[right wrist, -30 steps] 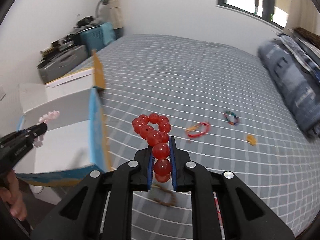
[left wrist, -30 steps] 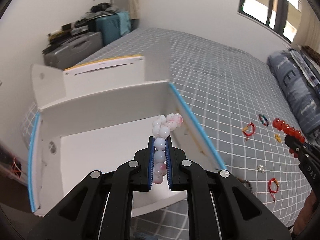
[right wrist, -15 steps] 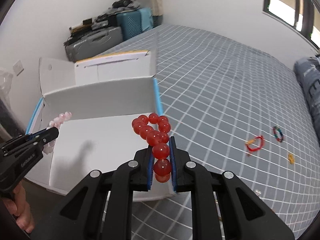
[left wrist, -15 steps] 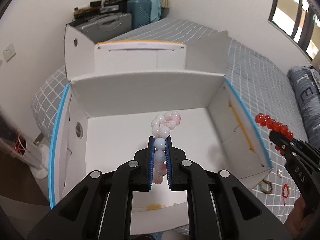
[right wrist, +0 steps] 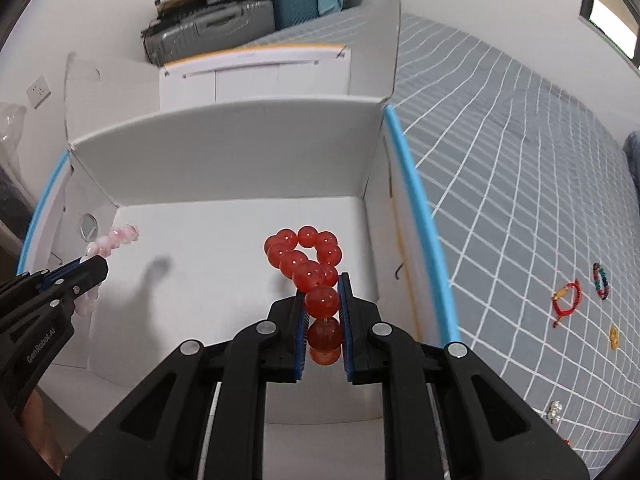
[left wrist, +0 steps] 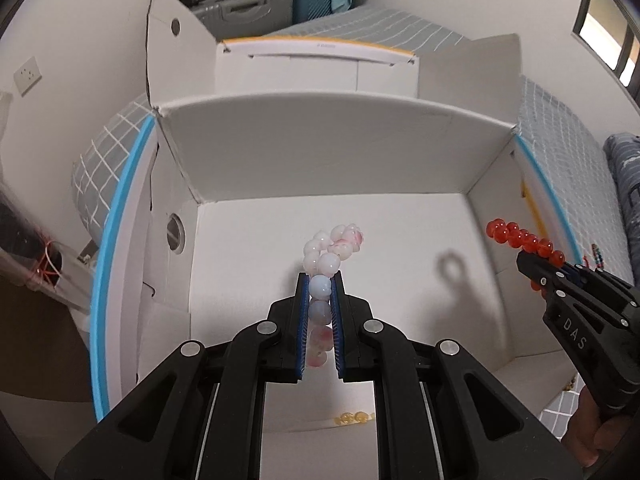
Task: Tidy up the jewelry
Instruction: 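Open the left tool and the right tool to drop both bracelets into the box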
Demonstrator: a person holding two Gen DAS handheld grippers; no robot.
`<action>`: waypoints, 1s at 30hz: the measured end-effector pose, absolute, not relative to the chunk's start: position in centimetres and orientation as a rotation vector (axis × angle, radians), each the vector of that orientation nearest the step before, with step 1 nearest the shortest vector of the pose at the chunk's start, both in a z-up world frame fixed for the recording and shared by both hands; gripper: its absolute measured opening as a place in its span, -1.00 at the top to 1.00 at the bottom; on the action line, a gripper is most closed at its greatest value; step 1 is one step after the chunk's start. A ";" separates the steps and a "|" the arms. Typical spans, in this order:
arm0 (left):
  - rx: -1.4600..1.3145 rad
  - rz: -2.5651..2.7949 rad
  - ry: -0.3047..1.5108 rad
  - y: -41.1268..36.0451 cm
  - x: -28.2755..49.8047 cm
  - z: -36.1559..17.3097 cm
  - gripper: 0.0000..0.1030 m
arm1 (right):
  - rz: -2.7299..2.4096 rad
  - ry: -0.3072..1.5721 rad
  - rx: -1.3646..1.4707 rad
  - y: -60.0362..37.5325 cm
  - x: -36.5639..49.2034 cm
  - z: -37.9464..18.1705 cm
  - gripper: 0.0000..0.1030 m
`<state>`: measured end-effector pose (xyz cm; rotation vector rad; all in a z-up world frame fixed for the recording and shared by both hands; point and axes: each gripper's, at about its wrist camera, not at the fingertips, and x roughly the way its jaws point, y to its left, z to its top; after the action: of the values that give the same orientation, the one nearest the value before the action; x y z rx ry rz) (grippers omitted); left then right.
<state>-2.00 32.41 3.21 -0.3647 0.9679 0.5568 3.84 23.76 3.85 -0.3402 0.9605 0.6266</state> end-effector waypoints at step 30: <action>-0.383 0.560 0.881 32.4 -3.4 5.6 -0.60 | 0.676 0.920 -0.358 23.9 2.1 5.8 -0.56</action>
<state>-3.41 32.42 5.60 -0.3828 0.8809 0.5597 2.14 23.91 5.75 -0.3578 0.9196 0.6761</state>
